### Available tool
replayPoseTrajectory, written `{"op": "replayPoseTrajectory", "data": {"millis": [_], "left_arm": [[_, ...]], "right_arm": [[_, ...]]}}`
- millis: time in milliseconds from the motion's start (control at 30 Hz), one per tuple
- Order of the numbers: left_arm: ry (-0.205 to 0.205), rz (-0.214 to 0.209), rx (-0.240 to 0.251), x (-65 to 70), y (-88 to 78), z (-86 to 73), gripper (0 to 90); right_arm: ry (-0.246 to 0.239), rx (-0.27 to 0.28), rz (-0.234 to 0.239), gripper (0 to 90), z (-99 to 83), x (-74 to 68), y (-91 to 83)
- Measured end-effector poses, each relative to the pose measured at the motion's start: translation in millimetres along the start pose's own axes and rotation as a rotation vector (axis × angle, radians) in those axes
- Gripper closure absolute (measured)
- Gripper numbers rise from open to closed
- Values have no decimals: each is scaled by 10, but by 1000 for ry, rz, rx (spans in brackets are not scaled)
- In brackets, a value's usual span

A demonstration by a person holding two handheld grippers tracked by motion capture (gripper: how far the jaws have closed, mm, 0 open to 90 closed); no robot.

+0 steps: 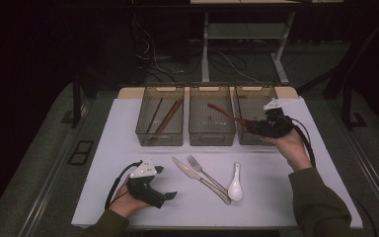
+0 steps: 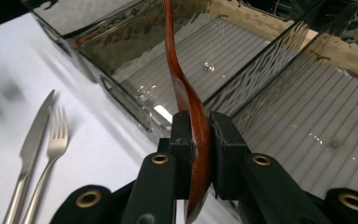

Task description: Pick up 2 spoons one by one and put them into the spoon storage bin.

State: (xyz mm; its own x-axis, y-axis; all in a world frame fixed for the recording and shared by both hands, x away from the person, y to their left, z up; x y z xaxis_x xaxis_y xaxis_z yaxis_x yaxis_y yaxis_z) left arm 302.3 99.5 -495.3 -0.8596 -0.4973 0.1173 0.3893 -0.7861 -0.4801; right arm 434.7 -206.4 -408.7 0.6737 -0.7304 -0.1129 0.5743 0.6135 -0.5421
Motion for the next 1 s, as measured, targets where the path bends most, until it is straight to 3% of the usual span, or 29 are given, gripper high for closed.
{"op": "replayPoseTrajectory", "data": {"millis": [633,1000], "left_arm": [[-2,1,5,6,-4,7,0],[0,-1,3,11,-5,5,0]], "right_arm": [[42,-76,-50,798,186,-24,552],[41,-114,-55,798,187,-134,791]]}}
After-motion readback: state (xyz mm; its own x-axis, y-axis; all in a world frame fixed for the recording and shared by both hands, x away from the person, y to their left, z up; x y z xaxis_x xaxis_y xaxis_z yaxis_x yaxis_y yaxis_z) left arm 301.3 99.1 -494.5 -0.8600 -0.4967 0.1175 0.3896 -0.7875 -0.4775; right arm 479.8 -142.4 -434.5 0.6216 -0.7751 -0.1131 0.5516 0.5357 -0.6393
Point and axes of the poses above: each handheld gripper's, and its own axes: y roughly forward along the jaws, z roughly out of its top, x roughly to its right, the point moved 8 cm from there along y, roughly forward along the jaws, and after that the axes turned 6 degrees about x, right-handed, at the moved point
